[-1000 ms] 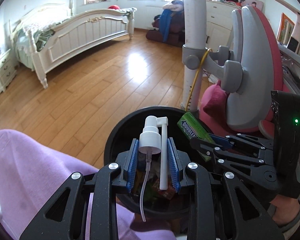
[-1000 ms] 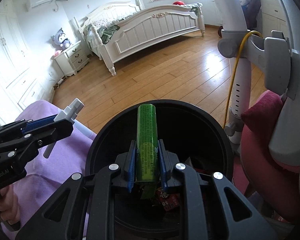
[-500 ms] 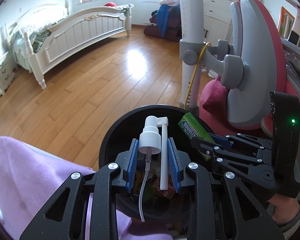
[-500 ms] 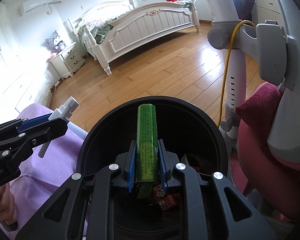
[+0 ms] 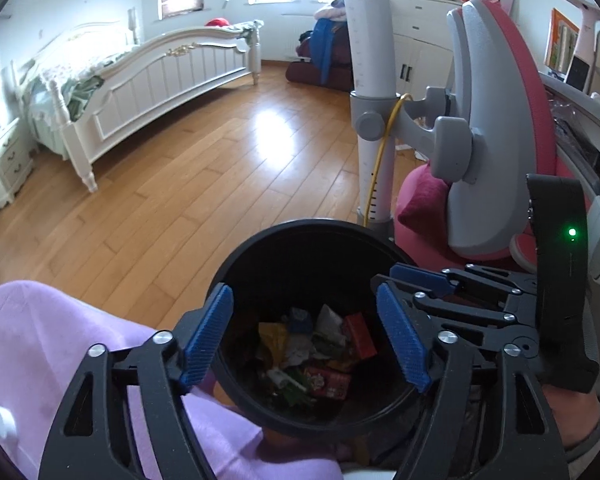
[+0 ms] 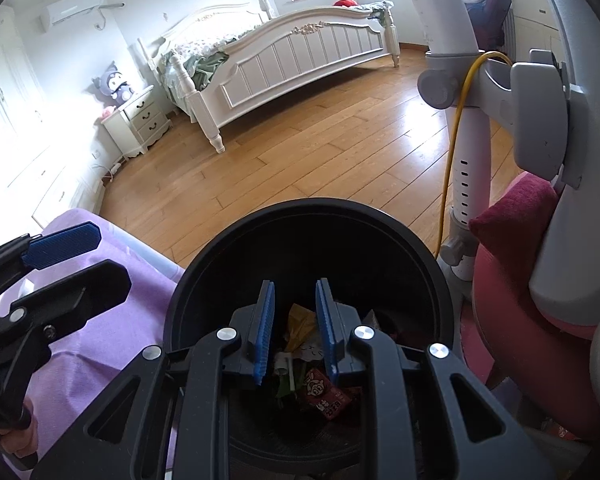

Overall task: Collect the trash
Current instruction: 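Move both open grippers back to the blue tube and white cap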

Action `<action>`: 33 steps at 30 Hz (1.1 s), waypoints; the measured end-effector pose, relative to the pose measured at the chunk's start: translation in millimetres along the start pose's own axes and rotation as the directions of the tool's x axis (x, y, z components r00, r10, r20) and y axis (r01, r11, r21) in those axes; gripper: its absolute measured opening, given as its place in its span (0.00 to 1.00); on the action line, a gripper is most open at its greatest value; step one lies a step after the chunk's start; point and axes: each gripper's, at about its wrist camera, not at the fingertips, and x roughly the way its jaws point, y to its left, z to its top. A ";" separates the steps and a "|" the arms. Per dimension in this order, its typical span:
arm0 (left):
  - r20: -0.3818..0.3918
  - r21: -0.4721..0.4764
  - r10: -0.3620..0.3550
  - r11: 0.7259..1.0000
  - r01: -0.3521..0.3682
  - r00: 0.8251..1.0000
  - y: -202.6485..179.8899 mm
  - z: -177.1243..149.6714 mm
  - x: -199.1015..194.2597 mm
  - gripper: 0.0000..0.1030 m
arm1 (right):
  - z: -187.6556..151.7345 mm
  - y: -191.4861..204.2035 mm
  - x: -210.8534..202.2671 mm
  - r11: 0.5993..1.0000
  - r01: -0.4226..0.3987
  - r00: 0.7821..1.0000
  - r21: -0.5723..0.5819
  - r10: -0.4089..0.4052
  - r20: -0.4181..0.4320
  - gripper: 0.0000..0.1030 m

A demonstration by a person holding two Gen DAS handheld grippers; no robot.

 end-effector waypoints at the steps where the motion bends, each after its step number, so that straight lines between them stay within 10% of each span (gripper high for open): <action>1: 0.009 0.002 0.004 1.000 -0.004 1.000 0.3 -1.5 -5.7 0.81 | -0.9 1.6 -1.5 1.000 -0.011 1.000 -0.001 0.011 0.004 0.35; 3: 0.024 0.004 0.010 1.000 -0.010 1.000 2.3 -4.6 -16.4 0.84 | -3.0 7.0 -6.2 0.999 -0.039 0.999 -0.001 0.039 0.020 0.62; 6: 0.039 -0.024 0.021 1.000 -0.020 0.999 15.9 -12.8 -35.1 0.85 | -5.3 17.6 -11.8 0.997 -0.078 0.996 -0.008 0.078 0.033 0.76; 33: 0.012 -0.363 0.275 0.897 -0.252 0.962 206.4 -120.6 -153.2 0.84 | -38.0 209.8 -30.4 0.850 -0.351 0.936 -0.393 0.333 -0.116 0.76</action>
